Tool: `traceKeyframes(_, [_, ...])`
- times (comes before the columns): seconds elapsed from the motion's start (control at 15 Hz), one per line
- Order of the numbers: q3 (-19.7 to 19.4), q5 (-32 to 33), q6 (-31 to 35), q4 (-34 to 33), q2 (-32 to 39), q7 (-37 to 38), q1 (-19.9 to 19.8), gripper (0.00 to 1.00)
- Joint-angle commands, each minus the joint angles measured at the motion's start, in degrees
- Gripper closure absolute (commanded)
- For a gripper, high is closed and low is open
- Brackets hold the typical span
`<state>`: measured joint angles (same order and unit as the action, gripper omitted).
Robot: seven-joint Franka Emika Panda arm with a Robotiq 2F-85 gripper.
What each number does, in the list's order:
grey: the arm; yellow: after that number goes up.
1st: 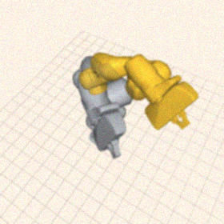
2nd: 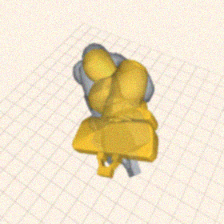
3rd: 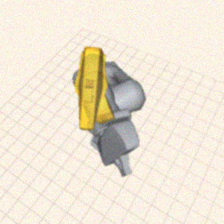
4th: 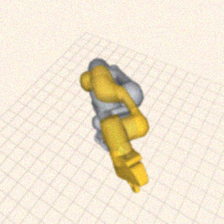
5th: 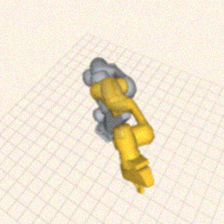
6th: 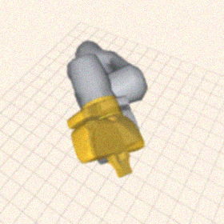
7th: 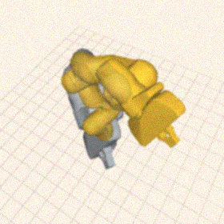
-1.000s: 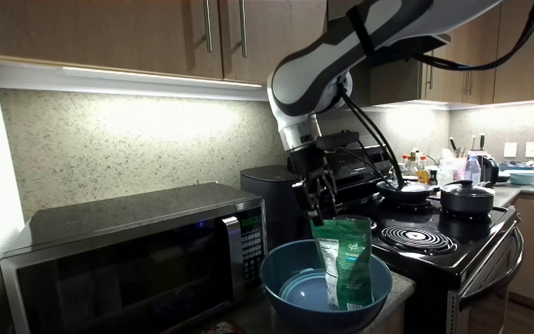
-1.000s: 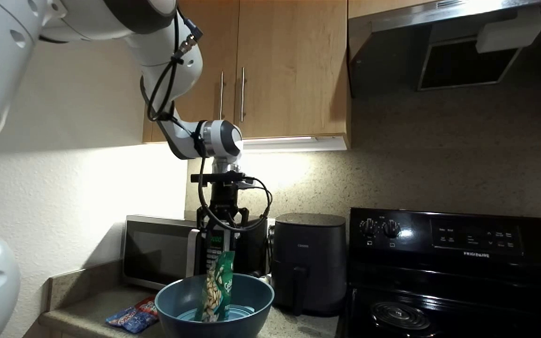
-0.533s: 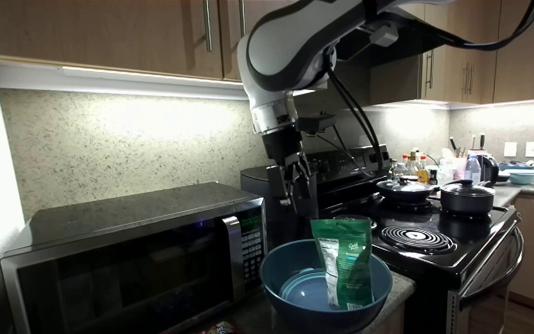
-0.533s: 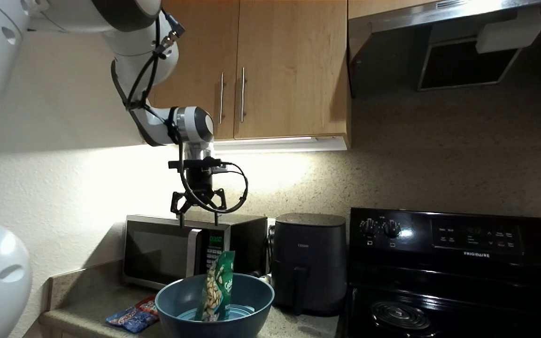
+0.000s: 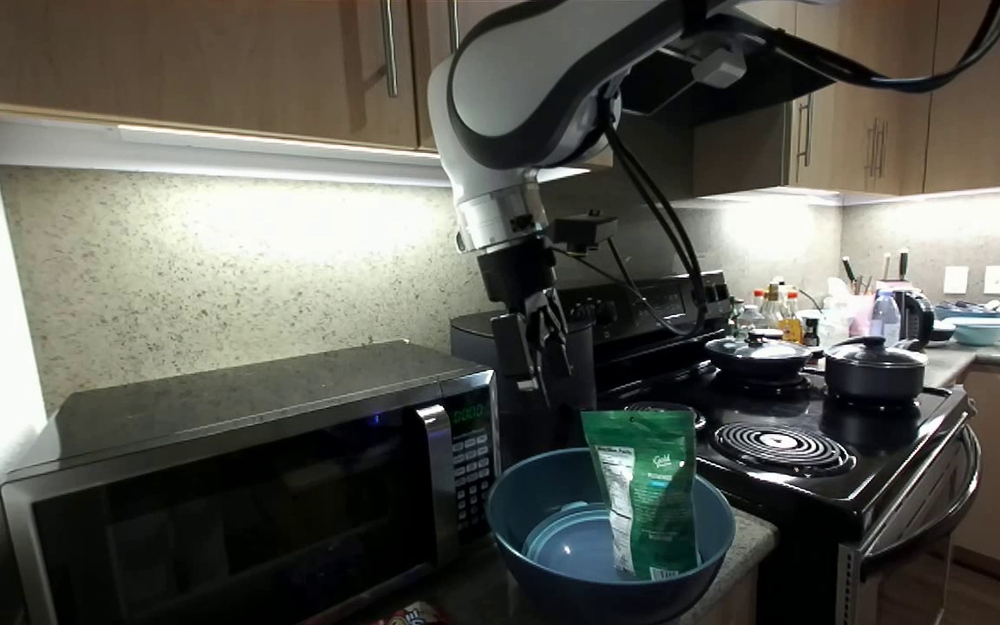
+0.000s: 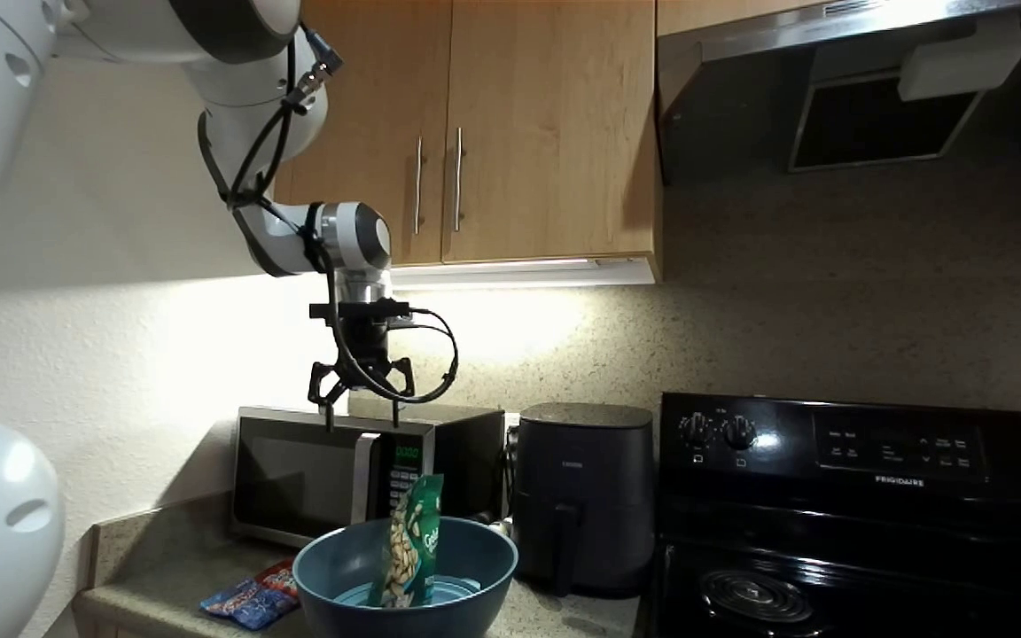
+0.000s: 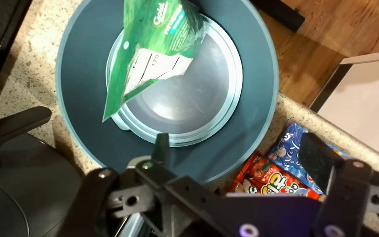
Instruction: Pick up the three sachets from the countertop and put them in the blue dish.
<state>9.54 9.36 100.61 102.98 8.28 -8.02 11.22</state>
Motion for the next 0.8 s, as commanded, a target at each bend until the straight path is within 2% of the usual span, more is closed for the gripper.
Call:
traceKeyframes(0.0, [0.89,-1.19,0.27,0.13,1.47,-0.83,0.27,0.0])
traceKeyframes(0.53, [5.68,-2.41,0.36,-8.17,15.96,-3.85,5.37,0.0])
traceKeyframes(0.67, [5.82,-1.89,0.14,-9.88,18.13,-4.16,6.34,0.0])
traceKeyframes(0.73, [5.36,-1.88,0.87,-7.43,16.17,-1.59,6.58,0.0])
